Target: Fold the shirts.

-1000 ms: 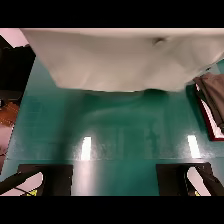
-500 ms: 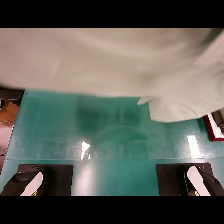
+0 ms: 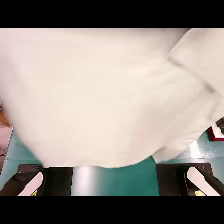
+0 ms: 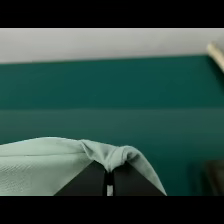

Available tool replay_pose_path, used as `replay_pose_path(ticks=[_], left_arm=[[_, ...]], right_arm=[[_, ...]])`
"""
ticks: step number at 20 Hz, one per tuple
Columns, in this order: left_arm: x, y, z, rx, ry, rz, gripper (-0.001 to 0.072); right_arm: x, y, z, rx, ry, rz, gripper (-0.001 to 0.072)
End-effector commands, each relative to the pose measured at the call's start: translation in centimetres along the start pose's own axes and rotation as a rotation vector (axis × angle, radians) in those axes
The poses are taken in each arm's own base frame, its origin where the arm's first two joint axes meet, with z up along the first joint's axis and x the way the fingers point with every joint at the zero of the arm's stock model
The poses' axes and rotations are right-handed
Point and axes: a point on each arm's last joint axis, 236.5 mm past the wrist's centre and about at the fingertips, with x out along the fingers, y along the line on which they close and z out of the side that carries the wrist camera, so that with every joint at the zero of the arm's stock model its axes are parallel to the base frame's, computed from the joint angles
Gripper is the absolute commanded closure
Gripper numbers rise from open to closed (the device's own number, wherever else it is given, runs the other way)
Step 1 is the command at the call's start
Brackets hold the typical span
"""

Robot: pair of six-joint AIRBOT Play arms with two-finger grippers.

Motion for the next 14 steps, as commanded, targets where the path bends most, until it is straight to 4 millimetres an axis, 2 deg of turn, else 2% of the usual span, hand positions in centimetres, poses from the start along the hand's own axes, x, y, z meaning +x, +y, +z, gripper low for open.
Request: replay_pose_path(ticks=[1,3,5,7,8,10,12,14], left_arm=[[9.9,3.0,-11.6,-0.151,0.395,-0.047,0.0683],[14.5,4.3,-17.3,-0.225,0.560,-0.067,0.0683],[18.3,5.5,-22.0,-0.288,0.684,-0.081,0.0683],[21.8,6.8,-25.3,-0.330,0.735,-0.073,0.0683],[23.7,7.3,-26.3,-0.331,0.725,-0.081,0.0683],[26.9,7.9,-26.7,-0.344,0.658,-0.098,0.0683],[29.4,8.8,-25.4,-0.360,0.547,-0.088,0.0683],[31.0,10.6,-23.4,-0.367,0.427,-0.031,0.0683]], right_arm=[[9.3,-3.5,-8.9,0.083,0.414,-0.002,0.0695],[14.3,-5.3,-14.6,0.099,0.642,-0.052,0.0695],[18.8,-5.8,-19.3,0.111,0.806,-0.046,0.0695],[23.2,-6.5,-22.0,0.117,0.865,-0.048,0.0695],[25.5,-7.0,-22.4,0.118,0.845,-0.054,0.0695],[29.8,-8.2,-22.1,0.138,0.761,-0.068,0.0695],[32.8,-8.9,-20.7,0.144,0.663,-0.074,0.0695],[34.6,-9.5,-18.7,0.142,0.556,-0.086,0.0695]])
